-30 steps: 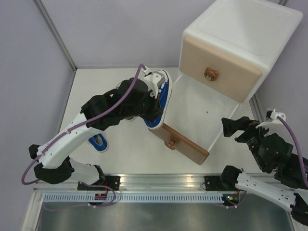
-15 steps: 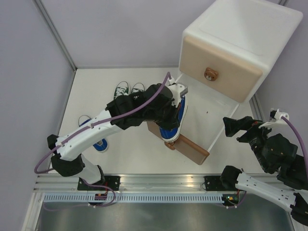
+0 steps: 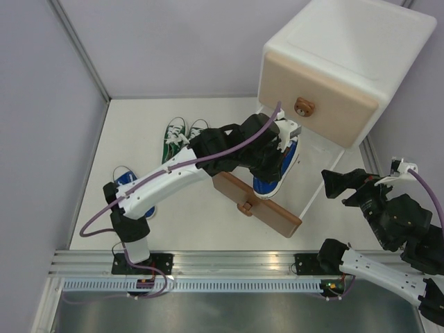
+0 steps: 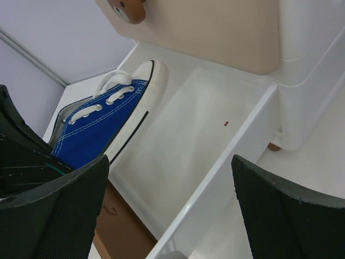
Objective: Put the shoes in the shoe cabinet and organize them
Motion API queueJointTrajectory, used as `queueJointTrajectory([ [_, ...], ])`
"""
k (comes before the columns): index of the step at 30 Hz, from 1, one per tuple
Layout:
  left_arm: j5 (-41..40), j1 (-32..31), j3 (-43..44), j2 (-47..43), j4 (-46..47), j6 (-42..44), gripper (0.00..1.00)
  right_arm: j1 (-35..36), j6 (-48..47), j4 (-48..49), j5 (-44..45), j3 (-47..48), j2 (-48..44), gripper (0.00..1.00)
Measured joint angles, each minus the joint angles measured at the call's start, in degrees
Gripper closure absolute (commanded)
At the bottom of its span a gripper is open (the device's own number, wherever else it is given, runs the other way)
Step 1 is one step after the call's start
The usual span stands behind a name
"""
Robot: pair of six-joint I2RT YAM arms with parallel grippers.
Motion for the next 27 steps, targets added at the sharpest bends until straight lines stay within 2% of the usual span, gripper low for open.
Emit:
queueJointTrajectory([
  [11,3.39,2.25,2.91,4.96,-0.02,3.21,0.98,0.00,0.46,0.02,-0.85,-0.09,-1.38,0.02],
  [27,2.60,3.13,5.92,12.33,-0.09,15.52,0.98,0.00,0.44,0.02,-0.68,-0.59,-1.38,0.02],
])
